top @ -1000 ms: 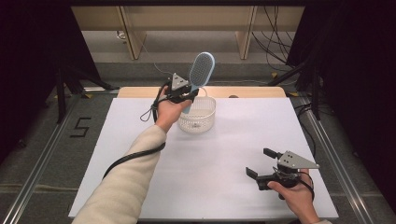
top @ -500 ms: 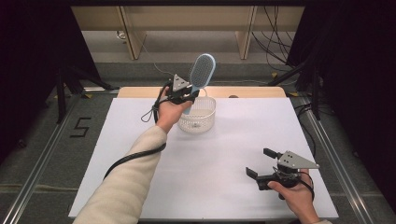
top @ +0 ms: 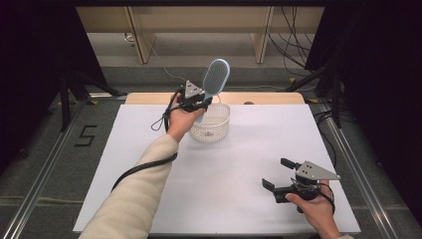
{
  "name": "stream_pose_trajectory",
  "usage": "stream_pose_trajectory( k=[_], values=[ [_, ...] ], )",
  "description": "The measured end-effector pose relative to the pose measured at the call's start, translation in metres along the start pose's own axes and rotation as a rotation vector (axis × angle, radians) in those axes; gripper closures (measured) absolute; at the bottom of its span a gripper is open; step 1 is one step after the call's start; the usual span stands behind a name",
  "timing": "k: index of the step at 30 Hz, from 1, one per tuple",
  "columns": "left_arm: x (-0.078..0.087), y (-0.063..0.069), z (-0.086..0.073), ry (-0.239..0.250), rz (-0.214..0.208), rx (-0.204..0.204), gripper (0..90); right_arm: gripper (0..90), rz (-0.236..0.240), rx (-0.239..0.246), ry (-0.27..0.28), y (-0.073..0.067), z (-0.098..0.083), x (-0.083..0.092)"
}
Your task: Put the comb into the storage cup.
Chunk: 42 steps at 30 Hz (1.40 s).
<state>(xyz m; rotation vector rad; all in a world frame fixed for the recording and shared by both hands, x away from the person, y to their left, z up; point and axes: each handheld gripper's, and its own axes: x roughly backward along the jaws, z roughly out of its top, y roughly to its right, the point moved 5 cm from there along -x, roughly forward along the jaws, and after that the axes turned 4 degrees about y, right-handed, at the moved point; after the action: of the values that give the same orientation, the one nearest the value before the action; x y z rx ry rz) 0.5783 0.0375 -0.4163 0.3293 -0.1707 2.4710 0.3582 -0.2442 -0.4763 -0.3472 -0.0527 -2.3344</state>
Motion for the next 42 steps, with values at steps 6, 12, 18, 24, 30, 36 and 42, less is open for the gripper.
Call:
stream_pose_trajectory(
  k=[6, 12, 18, 24, 30, 36, 42],
  values=[
    [-0.002, 0.0, -0.002, -0.002, -0.001, -0.005, 69.8, 0.4, 0.002, -0.001, 0.0, 0.0, 0.0, 0.0],
    [-0.003, 0.001, -0.005, -0.01, -0.004, -0.01, 69.8, 0.4, 0.001, 0.001, -0.001, 0.0, 0.0, 0.0],
    [-0.005, 0.003, -0.008, -0.016, -0.007, -0.016, 69.8, 0.4, 0.002, 0.002, -0.002, 0.0, 0.0, 0.0],
    [-0.007, 0.006, -0.011, -0.026, -0.008, -0.029, 69.8, 0.4, 0.002, 0.002, -0.003, 0.0, 0.0, 0.0],
    [-0.008, 0.006, -0.014, -0.032, -0.01, -0.041, 69.8, 0.4, 0.003, 0.001, -0.003, 0.0, 0.0, 0.0],
    [-0.01, 0.007, -0.017, -0.041, -0.018, -0.042, 69.7, 0.4, 0.004, 0.002, -0.003, 0.0, 0.0, 0.0],
    [-0.011, 0.008, -0.018, -0.053, -0.023, -0.051, 69.7, 0.4, 0.005, 0.001, -0.002, 0.0, 0.0, 0.0]
  ],
)
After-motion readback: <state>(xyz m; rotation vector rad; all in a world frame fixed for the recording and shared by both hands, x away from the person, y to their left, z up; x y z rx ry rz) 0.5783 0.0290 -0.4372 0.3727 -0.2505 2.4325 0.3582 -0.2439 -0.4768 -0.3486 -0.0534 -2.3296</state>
